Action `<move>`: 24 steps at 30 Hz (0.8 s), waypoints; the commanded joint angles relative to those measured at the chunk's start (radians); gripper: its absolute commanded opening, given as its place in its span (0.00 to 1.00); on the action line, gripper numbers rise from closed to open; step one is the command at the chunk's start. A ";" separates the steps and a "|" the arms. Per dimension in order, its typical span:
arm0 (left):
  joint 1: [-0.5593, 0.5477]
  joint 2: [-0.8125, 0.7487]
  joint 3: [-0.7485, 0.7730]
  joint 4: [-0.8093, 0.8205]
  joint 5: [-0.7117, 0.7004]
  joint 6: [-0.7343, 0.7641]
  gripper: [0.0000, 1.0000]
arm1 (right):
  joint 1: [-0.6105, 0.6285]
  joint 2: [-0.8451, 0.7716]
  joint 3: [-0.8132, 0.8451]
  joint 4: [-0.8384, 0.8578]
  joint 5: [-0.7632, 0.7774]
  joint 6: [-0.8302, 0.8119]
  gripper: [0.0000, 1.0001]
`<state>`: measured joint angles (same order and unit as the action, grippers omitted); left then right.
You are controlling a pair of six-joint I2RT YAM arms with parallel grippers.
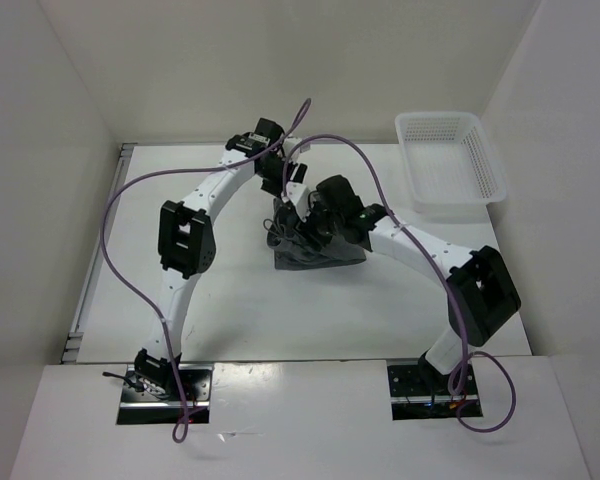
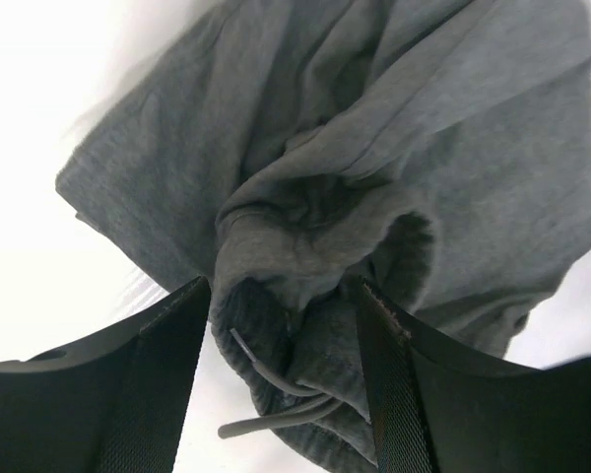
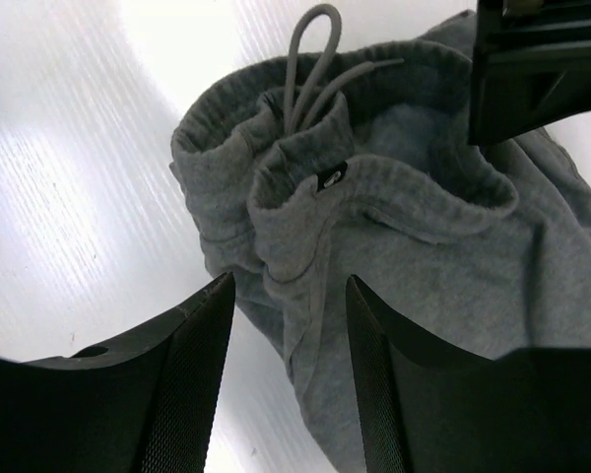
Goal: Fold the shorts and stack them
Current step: Fold the shorts
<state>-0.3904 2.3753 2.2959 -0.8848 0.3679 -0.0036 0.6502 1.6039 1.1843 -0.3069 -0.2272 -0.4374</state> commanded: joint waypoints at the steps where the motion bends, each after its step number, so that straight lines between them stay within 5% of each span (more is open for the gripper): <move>1: -0.001 0.010 0.004 -0.031 0.034 0.004 0.68 | 0.006 0.028 -0.014 0.078 -0.055 -0.003 0.55; 9: -0.001 0.045 -0.029 -0.040 0.048 0.004 0.71 | 0.006 0.062 -0.046 0.124 -0.032 -0.001 0.61; 12: -0.001 0.087 0.016 -0.040 0.034 0.004 0.61 | 0.006 0.086 -0.046 0.163 -0.018 -0.001 0.61; 15: -0.001 0.113 0.037 -0.040 0.009 0.004 0.38 | 0.006 0.097 -0.037 0.184 0.017 -0.001 0.58; 19: -0.001 0.133 0.050 -0.031 -0.003 0.004 0.21 | 0.015 0.117 -0.037 0.218 0.044 -0.011 0.46; 22: -0.001 0.142 0.059 -0.010 -0.033 0.004 0.09 | 0.016 0.126 -0.028 0.227 0.066 -0.020 0.20; 24: 0.011 0.142 0.092 -0.009 -0.049 0.004 0.04 | 0.016 0.126 -0.015 0.227 0.066 -0.047 0.10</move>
<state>-0.3866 2.4943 2.3310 -0.9146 0.3504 -0.0048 0.6548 1.7130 1.1442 -0.1627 -0.1894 -0.4534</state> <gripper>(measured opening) 0.056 0.145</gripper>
